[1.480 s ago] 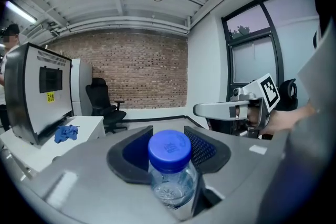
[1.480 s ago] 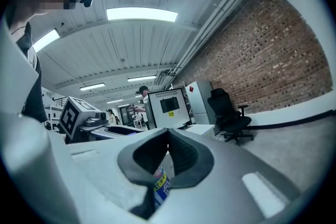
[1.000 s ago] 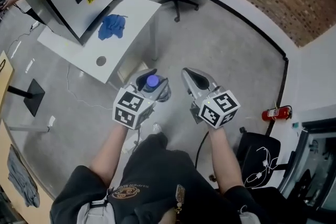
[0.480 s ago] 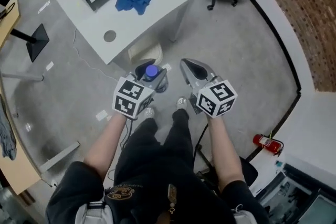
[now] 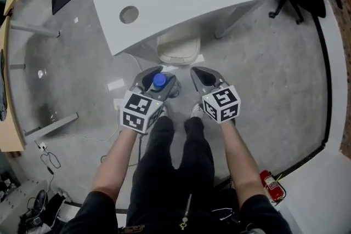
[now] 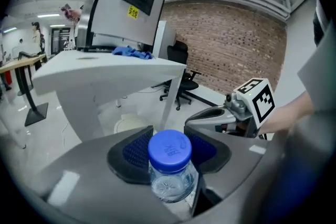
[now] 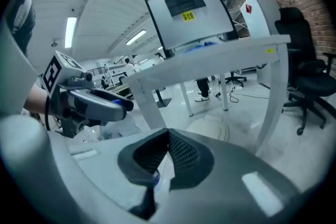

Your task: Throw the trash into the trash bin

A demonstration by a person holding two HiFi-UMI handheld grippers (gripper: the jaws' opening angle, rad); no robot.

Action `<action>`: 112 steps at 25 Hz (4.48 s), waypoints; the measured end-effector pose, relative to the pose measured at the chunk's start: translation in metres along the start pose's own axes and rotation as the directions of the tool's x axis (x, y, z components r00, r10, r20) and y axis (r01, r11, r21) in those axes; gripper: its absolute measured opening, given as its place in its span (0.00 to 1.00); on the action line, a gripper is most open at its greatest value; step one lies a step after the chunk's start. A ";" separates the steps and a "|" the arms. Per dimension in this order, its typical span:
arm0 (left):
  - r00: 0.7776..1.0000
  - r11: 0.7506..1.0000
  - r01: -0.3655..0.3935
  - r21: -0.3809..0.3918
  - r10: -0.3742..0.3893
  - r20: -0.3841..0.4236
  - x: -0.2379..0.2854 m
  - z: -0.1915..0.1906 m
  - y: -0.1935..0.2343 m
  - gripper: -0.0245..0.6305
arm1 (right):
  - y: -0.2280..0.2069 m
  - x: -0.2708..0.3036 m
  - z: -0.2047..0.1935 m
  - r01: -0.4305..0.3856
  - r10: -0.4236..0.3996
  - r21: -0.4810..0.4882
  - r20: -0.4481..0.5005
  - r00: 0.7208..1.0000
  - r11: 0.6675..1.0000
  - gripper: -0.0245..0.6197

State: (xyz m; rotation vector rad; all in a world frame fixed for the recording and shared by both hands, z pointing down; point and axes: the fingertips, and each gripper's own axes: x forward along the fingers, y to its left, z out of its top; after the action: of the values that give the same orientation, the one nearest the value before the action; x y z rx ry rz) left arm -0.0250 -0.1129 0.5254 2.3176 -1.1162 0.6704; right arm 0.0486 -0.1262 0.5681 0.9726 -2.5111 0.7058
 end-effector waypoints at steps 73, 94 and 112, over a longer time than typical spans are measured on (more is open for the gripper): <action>0.937 0.943 -0.321 -0.084 0.302 -0.177 0.270 -0.089 0.119 0.34 | -0.188 0.099 -0.058 0.083 -0.081 0.099 -0.028 0.996 0.992 0.04; 0.960 0.983 -0.169 -0.072 0.148 -0.236 0.251 -0.083 0.120 0.52 | -0.248 0.217 0.104 -0.156 0.133 0.050 0.311 0.941 0.987 0.55; 0.963 0.985 -0.166 0.038 0.170 -0.208 0.232 -0.078 0.113 0.52 | -0.214 0.195 0.072 -0.193 0.202 -0.064 0.417 0.886 0.979 0.26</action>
State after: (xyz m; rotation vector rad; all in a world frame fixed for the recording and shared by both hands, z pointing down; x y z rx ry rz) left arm -0.0064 -0.2608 0.7500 2.1241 -1.2193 0.9700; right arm 0.0509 -0.4059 0.6733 0.9528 -3.0252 0.5709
